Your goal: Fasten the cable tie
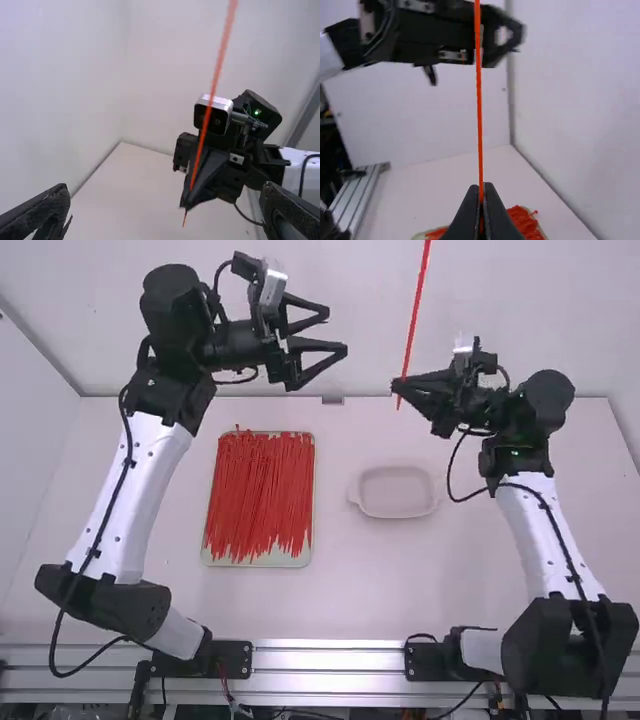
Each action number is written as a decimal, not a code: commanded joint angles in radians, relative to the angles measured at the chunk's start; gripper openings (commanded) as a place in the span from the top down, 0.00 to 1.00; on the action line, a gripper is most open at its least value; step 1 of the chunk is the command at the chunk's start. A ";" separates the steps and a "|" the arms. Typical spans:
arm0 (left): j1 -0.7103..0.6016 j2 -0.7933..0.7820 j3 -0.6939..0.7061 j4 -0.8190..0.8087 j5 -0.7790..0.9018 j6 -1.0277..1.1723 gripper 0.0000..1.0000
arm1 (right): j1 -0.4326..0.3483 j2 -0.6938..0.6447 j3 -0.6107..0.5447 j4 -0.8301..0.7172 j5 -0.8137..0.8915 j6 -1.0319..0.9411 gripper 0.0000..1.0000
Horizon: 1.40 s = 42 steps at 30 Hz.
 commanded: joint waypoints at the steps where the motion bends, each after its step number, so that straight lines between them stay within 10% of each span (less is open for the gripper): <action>1: 0.008 0.006 0.027 0.000 -0.010 0.019 0.01 | -0.019 0.000 0.026 -0.014 0.090 0.026 1.00; 23: 0.024 0.006 0.027 -0.004 -0.095 0.045 0.01 | 0.034 0.000 0.163 -0.692 0.898 -0.296 1.00; 42: 0.069 0.006 0.027 0.030 -0.170 -0.008 0.01 | 0.120 0.000 0.174 -0.921 1.506 -0.311 1.00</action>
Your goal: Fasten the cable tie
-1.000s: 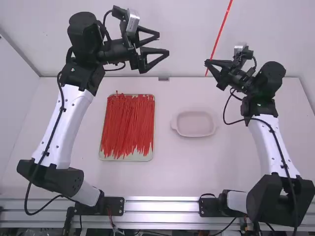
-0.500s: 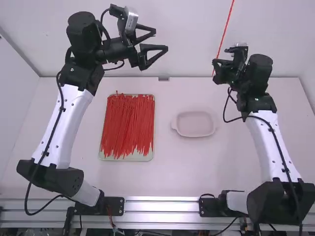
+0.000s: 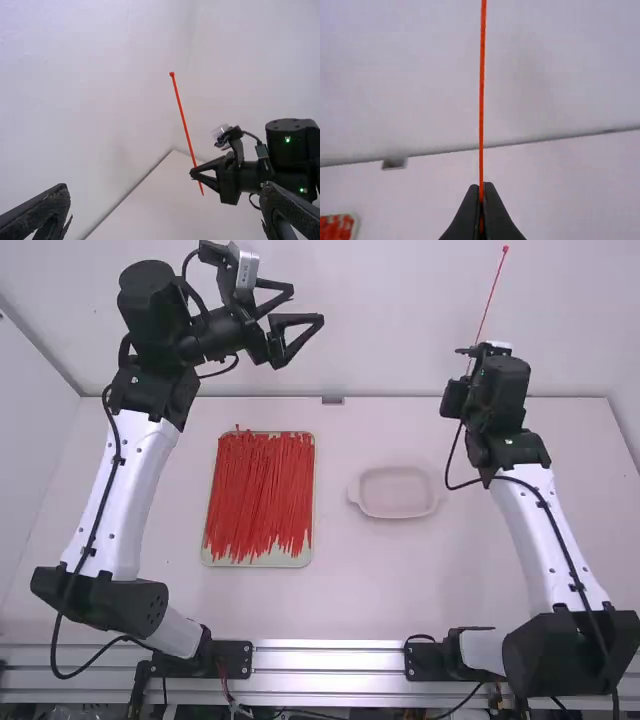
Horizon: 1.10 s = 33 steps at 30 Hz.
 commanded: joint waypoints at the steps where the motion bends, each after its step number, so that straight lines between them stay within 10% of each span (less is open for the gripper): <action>1: -0.005 0.006 0.027 0.006 -0.004 -0.007 0.01 | 0.000 0.000 0.029 -0.020 0.104 0.002 1.00; 33: -0.012 0.006 0.027 0.029 0.019 -0.082 0.01 | 0.307 0.141 0.229 0.042 0.711 -0.119 1.00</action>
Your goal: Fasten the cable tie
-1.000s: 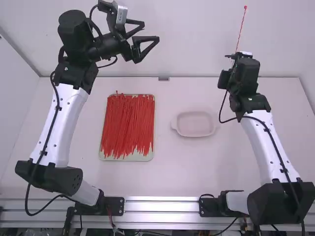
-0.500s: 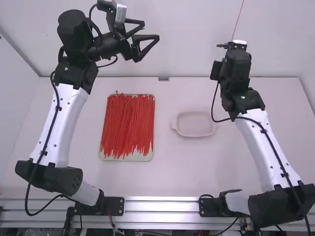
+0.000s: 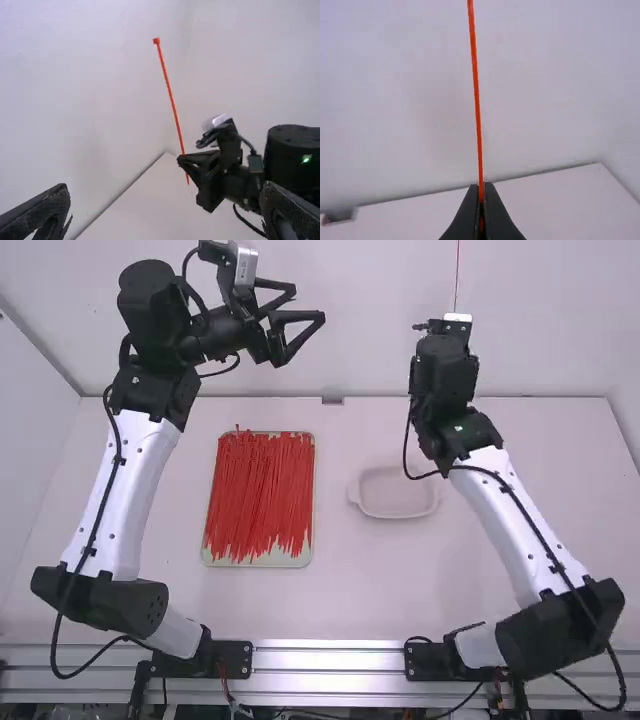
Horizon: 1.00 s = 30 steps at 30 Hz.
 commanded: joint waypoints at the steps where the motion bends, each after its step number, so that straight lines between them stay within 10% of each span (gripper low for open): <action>1: -0.006 0.006 0.027 0.005 0.008 -0.016 0.01 | 0.039 0.042 0.064 -0.021 0.181 -0.009 1.00; 30: 0.002 0.006 0.027 0.082 -0.201 -0.280 0.01 | 0.466 0.101 0.101 -0.047 0.574 -0.060 1.00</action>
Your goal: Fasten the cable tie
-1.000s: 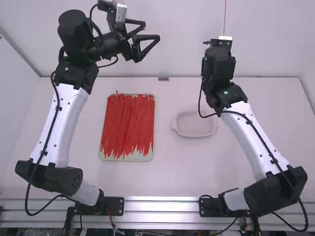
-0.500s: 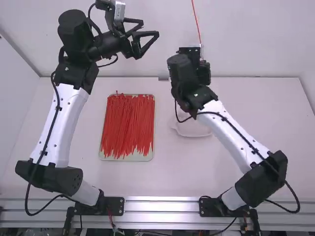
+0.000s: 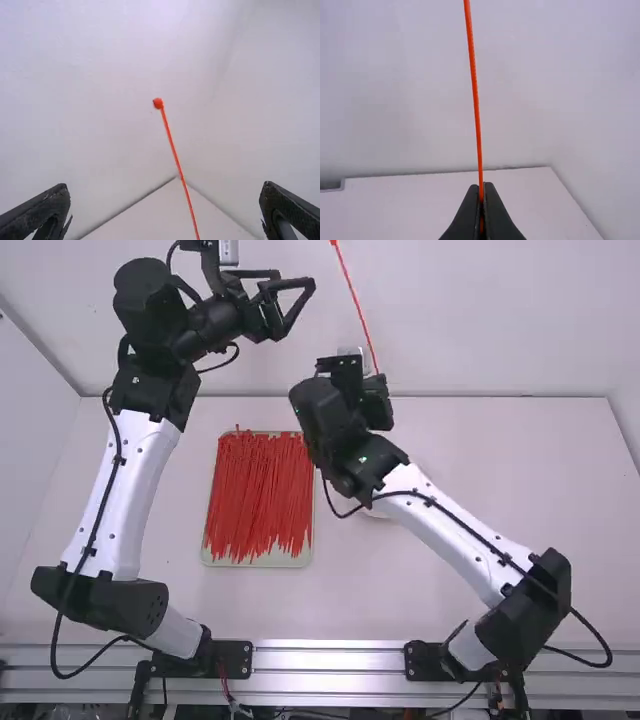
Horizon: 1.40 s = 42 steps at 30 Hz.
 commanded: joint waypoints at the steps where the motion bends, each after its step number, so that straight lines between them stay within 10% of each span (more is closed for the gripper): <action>1: 0.002 0.006 0.027 0.015 -0.005 -0.068 0.01 | 0.029 0.001 0.038 0.013 0.031 -0.016 1.00; 12: 0.002 0.006 0.027 0.035 -0.002 -0.168 0.14 | 0.124 0.001 0.038 0.096 0.027 -0.092 1.00; 21: 0.002 0.006 0.027 0.037 -0.006 -0.190 0.85 | 0.142 0.001 0.041 0.101 0.024 -0.105 1.00; 42: 0.002 0.006 0.027 0.039 -0.006 -0.204 0.98 | 0.140 0.001 0.041 0.101 -0.016 -0.101 1.00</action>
